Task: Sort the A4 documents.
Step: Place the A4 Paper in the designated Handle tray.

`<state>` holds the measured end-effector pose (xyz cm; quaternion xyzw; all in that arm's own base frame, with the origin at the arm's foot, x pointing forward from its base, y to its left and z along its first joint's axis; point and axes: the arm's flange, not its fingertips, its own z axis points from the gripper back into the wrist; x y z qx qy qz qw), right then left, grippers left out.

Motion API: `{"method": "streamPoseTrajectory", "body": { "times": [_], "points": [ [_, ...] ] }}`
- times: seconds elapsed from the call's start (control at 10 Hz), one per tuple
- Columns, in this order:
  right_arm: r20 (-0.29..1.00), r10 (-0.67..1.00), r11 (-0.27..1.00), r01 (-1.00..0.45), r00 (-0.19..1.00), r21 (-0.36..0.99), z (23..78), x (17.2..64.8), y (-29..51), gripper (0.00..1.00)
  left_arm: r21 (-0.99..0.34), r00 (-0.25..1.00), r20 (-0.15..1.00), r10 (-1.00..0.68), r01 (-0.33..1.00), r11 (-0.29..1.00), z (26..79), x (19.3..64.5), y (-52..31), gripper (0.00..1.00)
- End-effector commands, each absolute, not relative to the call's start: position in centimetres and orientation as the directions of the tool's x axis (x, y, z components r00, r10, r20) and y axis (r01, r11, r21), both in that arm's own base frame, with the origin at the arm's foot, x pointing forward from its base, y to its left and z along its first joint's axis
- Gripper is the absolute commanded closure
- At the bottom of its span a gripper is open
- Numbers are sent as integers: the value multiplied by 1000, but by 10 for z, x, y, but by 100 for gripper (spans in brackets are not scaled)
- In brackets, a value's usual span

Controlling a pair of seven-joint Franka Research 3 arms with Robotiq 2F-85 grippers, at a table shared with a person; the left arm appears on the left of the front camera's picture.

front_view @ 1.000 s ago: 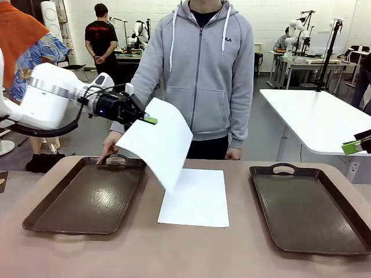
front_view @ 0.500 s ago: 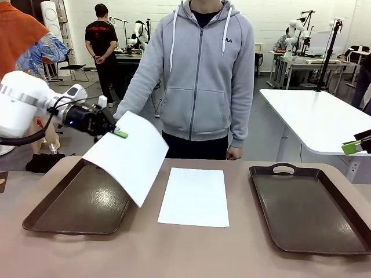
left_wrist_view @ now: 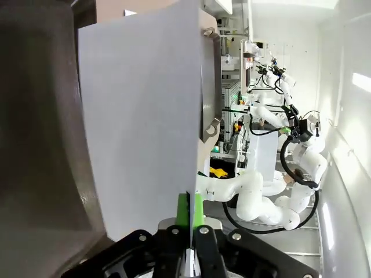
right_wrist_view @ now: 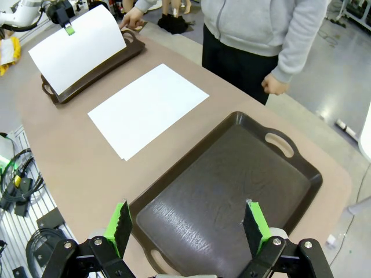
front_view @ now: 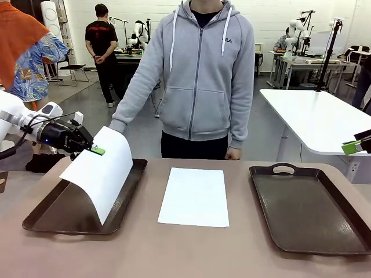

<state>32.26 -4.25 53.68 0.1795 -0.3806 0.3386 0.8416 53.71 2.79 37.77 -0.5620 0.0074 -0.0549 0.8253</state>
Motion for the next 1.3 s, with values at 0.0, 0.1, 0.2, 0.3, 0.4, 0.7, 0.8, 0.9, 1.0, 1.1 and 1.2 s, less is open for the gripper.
{"method": "streamPoseTrajectory", "body": {
  "times": [0.0,0.1,0.2,0.3,0.4,0.7,0.8,0.9,1.0,1.1,1.2],
  "points": [
    [769,428,695,-717,475,56,535,324,-42,0,-930,985,121,-126,156,332,368,555,21,99],
    [769,428,695,-717,475,56,535,324,-42,0,-935,986,115,-118,147,323,364,561,21,99],
    [769,428,695,-717,475,56,535,324,-42,0,-933,987,110,-118,143,330,364,565,22,99],
    [769,428,695,-717,475,56,535,324,-42,0,-928,987,119,-108,150,342,367,567,24,99],
    [769,428,695,-717,475,56,535,324,-42,0,-917,989,119,-84,142,371,368,570,29,99],
    [769,428,695,-717,475,56,535,324,-42,0,-879,994,63,-85,96,467,364,579,34,99],
    [769,428,695,-717,475,56,535,324,-42,0,-878,994,43,-104,87,470,358,580,27,99],
    [769,428,695,-717,475,56,535,324,-42,0,-885,993,15,-117,68,460,349,581,25,99],
    [769,428,695,-717,475,56,535,324,-42,0,-885,992,-29,-126,33,465,340,582,26,99],
    [769,428,695,-717,475,56,535,324,-42,0,-873,991,-66,-120,1,487,334,583,30,99],
    [769,428,695,-717,475,56,535,324,-42,0,-851,990,-93,-105,-24,525,330,587,34,99]
  ]
}}
